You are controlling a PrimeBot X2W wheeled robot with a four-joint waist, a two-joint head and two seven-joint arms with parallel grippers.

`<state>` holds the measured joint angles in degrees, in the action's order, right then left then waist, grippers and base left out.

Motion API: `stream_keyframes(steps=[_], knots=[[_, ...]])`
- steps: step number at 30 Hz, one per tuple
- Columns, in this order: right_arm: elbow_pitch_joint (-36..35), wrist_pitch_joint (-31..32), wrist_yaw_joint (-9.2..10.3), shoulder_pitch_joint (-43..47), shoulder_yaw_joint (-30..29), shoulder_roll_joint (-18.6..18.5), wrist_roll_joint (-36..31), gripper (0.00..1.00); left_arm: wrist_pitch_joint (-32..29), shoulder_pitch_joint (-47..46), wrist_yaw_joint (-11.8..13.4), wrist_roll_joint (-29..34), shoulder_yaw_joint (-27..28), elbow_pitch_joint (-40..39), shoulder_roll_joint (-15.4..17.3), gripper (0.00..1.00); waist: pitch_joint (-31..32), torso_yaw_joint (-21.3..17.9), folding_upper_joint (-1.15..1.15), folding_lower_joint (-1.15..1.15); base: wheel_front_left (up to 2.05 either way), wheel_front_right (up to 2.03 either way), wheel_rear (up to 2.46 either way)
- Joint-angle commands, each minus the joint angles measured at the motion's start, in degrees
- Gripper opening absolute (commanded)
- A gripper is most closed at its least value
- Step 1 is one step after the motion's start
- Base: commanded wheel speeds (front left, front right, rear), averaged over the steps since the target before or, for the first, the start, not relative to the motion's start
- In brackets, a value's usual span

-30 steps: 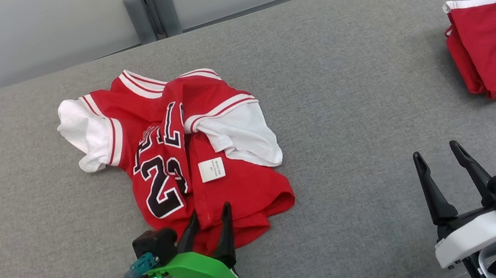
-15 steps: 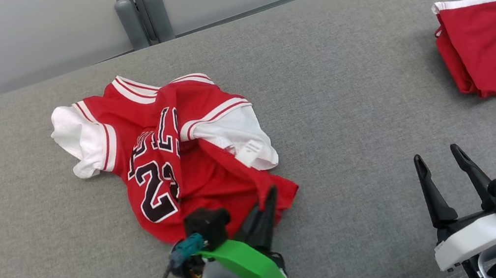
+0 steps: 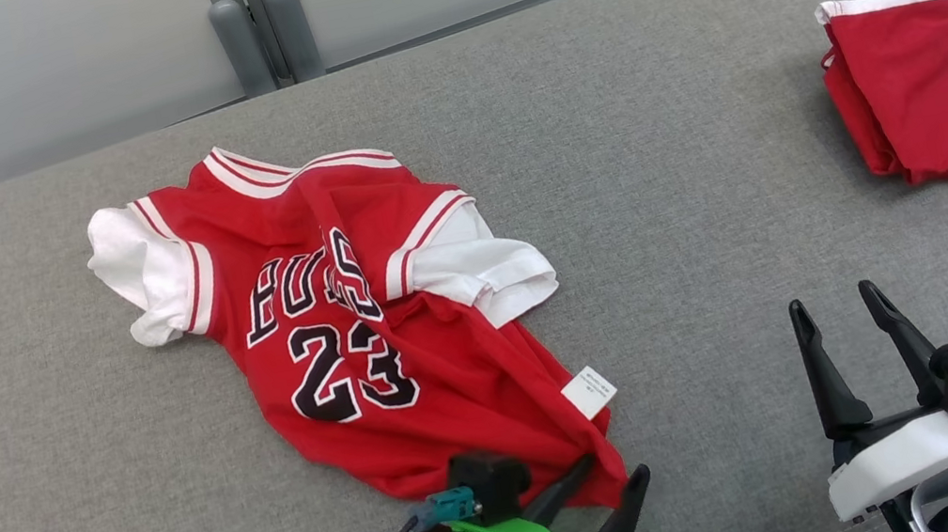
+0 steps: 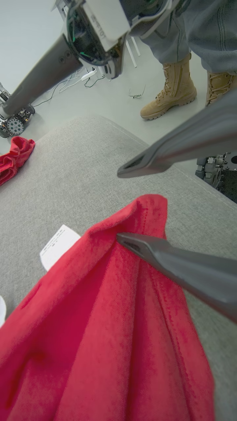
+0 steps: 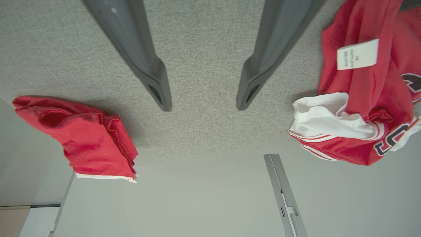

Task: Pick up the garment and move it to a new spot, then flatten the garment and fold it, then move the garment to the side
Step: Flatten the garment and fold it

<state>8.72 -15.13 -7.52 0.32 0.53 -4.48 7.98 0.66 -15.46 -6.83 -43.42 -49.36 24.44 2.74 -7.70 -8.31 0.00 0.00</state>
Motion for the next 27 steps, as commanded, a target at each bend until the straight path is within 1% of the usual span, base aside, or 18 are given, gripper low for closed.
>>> stream_keyframes(steps=[1,4,5,8,10,12,15,17,18,19,21,24,27], knots=[[0.1,0.0,0.07,0.3,-0.2,0.0,0.4,1.00,0.7,0.7,0.3,-0.9,1.2,-0.5,0.4,1.00,0.1,0.0,0.00,0.00,0.00,0.00,0.00],[0.1,0.0,0.07,0.7,-0.5,0.0,0.4,1.00,2.8,2.9,3.2,-2.6,4.9,-2.9,1.9,1.00,0.4,0.0,0.00,0.00,0.00,0.00,0.00],[0.1,0.0,0.07,0.8,-0.6,0.0,0.4,1.00,3.6,3.5,4.5,-3.2,6.3,-3.8,2.4,1.00,0.5,0.2,0.00,0.00,0.00,0.00,0.00],[-0.1,0.0,0.07,1.0,-0.9,0.2,0.3,1.00,5.6,5.0,9.6,-3.7,10.6,-5.9,4.9,1.00,0.6,0.7,0.00,0.00,0.00,0.00,0.00],[-0.1,0.0,0.07,0.9,-0.5,0.2,0.3,1.00,6.0,5.4,12.5,-2.6,12.1,-5.8,6.5,1.00,0.6,1.0,0.00,0.00,0.00,0.00,0.00],[0.0,0.0,0.07,0.6,-0.3,0.2,0.3,1.00,5.3,5.7,13.9,-2.9,12.8,-4.9,6.9,1.00,0.6,1.2,0.00,0.00,0.00,0.00,0.00],[0.1,0.0,0.07,-0.1,0.1,0.0,0.3,1.00,4.0,5.3,15.0,-3.9,13.4,-2.6,7.0,1.00,0.3,1.0,0.00,0.00,0.00,0.00,0.00],[0.2,0.0,0.07,-0.6,0.6,-0.2,0.5,1.00,4.4,4.2,16.1,-3.1,13.8,-0.5,7.6,1.00,0.2,0.5,0.00,0.00,0.00,0.00,0.00],[0.2,0.0,0.07,-0.7,0.6,-0.4,0.6,1.00,4.8,3.8,16.5,-3.6,14.5,0.4,7.2,1.00,0.1,0.3,0.00,0.00,0.00,0.00,0.00],[0.1,0.0,0.07,-0.6,0.5,-0.6,0.6,1.00,5.2,3.8,16.4,-4.5,15.2,1.1,6.7,1.00,0.1,0.1,0.00,0.00,0.00,0.00,0.00],[0.0,0.0,0.07,-0.3,0.2,-0.7,0.6,1.00,5.5,3.6,14.9,-6.1,16.0,2.3,5.6,1.00,-0.1,-0.3,0.00,0.00,0.00,0.00,0.00],[0.2,0.0,0.07,-0.2,0.4,-0.9,0.6,1.00,3.9,3.1,10.6,-9.0,15.6,4.5,4.1,1.00,-0.5,-1.1,0.00,0.00,0.00,0.00,0.00],[0.3,0.0,0.07,-0.5,0.4,-0.9,0.6,1.00,2.6,2.1,7.9,-9.7,13.9,7.3,2.7,1.00,-0.7,-1.6,0.00,0.00,0.00,0.00,0.00]])
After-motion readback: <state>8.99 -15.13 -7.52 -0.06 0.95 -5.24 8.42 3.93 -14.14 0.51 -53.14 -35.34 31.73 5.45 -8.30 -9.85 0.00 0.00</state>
